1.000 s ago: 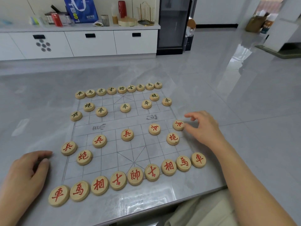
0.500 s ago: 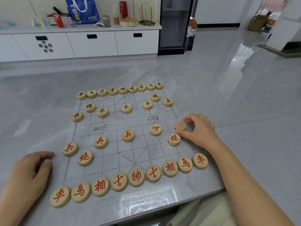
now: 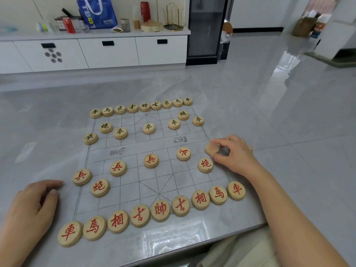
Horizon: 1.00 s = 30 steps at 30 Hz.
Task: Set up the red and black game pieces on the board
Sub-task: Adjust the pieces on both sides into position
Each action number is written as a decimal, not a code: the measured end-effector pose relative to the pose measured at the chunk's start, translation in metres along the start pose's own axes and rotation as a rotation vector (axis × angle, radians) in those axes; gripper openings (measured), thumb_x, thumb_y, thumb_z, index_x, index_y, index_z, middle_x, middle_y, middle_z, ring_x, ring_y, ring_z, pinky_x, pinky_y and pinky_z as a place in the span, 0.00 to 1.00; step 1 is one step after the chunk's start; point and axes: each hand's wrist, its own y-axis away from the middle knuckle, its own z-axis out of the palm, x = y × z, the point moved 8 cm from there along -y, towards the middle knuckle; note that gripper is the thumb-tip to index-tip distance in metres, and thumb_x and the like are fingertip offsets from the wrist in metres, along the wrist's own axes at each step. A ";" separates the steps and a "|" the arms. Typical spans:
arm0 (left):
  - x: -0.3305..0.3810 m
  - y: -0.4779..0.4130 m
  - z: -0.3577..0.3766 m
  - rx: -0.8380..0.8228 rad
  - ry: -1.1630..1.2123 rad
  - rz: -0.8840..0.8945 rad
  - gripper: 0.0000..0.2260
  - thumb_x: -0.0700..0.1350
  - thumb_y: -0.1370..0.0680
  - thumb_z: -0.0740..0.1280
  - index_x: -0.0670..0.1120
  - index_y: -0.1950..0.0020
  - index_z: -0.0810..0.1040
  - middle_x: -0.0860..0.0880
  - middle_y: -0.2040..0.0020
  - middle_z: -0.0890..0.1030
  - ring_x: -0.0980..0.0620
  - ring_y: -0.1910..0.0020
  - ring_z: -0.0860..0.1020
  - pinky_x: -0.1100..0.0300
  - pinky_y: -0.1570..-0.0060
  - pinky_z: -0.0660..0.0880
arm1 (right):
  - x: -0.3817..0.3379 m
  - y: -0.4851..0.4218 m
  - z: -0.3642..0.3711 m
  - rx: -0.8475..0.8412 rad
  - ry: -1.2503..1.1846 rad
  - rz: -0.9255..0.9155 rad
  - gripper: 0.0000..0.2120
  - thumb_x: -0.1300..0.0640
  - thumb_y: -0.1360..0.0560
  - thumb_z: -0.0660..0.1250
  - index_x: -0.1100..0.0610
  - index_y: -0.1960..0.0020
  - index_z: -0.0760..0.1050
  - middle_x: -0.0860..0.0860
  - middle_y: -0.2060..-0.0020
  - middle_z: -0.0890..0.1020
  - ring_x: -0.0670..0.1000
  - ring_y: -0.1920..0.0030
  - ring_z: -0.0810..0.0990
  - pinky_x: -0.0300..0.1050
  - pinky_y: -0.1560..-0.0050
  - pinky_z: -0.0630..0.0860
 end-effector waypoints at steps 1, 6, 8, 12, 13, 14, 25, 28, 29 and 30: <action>-0.001 0.000 0.000 0.002 -0.004 -0.004 0.11 0.54 0.25 0.53 0.67 0.49 0.72 0.51 0.50 0.78 0.50 0.52 0.75 0.43 0.51 0.75 | 0.000 0.000 0.000 -0.004 0.001 0.000 0.20 0.43 0.29 0.67 0.38 0.37 0.72 0.44 0.50 0.70 0.48 0.42 0.68 0.46 0.46 0.59; 0.007 0.002 -0.005 0.026 -0.014 0.007 0.11 0.53 0.25 0.53 0.66 0.50 0.72 0.51 0.51 0.77 0.48 0.52 0.74 0.42 0.51 0.75 | 0.001 0.000 -0.001 0.009 -0.054 0.008 0.24 0.42 0.29 0.67 0.39 0.34 0.69 0.46 0.45 0.71 0.50 0.40 0.69 0.50 0.39 0.63; 0.010 0.003 -0.005 0.021 -0.016 0.000 0.11 0.53 0.25 0.53 0.64 0.50 0.73 0.50 0.51 0.77 0.47 0.52 0.74 0.42 0.51 0.75 | -0.004 0.002 -0.007 0.051 -0.148 0.006 0.24 0.43 0.28 0.67 0.40 0.33 0.69 0.47 0.44 0.72 0.51 0.40 0.69 0.55 0.36 0.64; 0.016 0.003 -0.006 0.014 -0.011 -0.004 0.09 0.44 0.22 0.58 0.54 0.47 0.75 0.47 0.51 0.78 0.44 0.52 0.74 0.42 0.52 0.74 | -0.040 0.000 -0.005 0.010 -0.069 -0.097 0.20 0.40 0.28 0.65 0.40 0.37 0.72 0.45 0.42 0.71 0.48 0.37 0.66 0.50 0.35 0.59; 0.020 0.003 -0.007 0.015 -0.001 0.001 0.10 0.43 0.22 0.58 0.53 0.48 0.76 0.46 0.51 0.78 0.44 0.53 0.75 0.42 0.52 0.74 | -0.051 -0.002 -0.001 -0.015 0.019 -0.128 0.20 0.37 0.29 0.64 0.41 0.38 0.73 0.44 0.42 0.70 0.48 0.37 0.65 0.49 0.37 0.58; 0.024 0.003 -0.008 0.015 0.010 0.007 0.10 0.43 0.23 0.58 0.52 0.48 0.77 0.46 0.52 0.79 0.43 0.52 0.75 0.43 0.52 0.73 | -0.060 -0.004 0.003 -0.034 0.108 -0.157 0.22 0.35 0.29 0.64 0.42 0.39 0.73 0.45 0.41 0.70 0.48 0.37 0.65 0.49 0.38 0.58; 0.032 0.005 -0.007 0.004 -0.029 0.027 0.10 0.33 0.23 0.62 0.44 0.47 0.79 0.42 0.48 0.80 0.40 0.48 0.74 0.49 0.49 0.68 | -0.086 -0.009 0.023 -0.122 0.300 -0.224 0.23 0.37 0.30 0.64 0.42 0.38 0.72 0.46 0.44 0.70 0.49 0.41 0.65 0.49 0.43 0.59; 0.029 0.004 -0.004 -0.011 -0.032 0.030 0.10 0.34 0.23 0.61 0.45 0.47 0.78 0.42 0.47 0.79 0.40 0.47 0.74 0.50 0.49 0.67 | -0.084 -0.007 0.024 -0.146 0.290 -0.231 0.25 0.38 0.30 0.64 0.39 0.33 0.68 0.45 0.44 0.69 0.49 0.40 0.65 0.49 0.41 0.59; 0.027 0.004 -0.004 -0.014 -0.029 0.028 0.10 0.34 0.23 0.61 0.45 0.47 0.78 0.42 0.47 0.79 0.40 0.47 0.73 0.50 0.49 0.67 | -0.083 -0.007 0.024 -0.147 0.287 -0.226 0.27 0.36 0.31 0.64 0.39 0.33 0.67 0.45 0.43 0.69 0.49 0.39 0.65 0.49 0.40 0.59; 0.026 0.004 -0.003 -0.017 -0.025 0.028 0.10 0.35 0.22 0.60 0.45 0.47 0.78 0.42 0.47 0.79 0.40 0.47 0.73 0.50 0.49 0.67 | -0.083 -0.007 0.023 -0.140 0.284 -0.216 0.28 0.35 0.31 0.65 0.40 0.33 0.67 0.45 0.42 0.69 0.49 0.38 0.64 0.49 0.40 0.59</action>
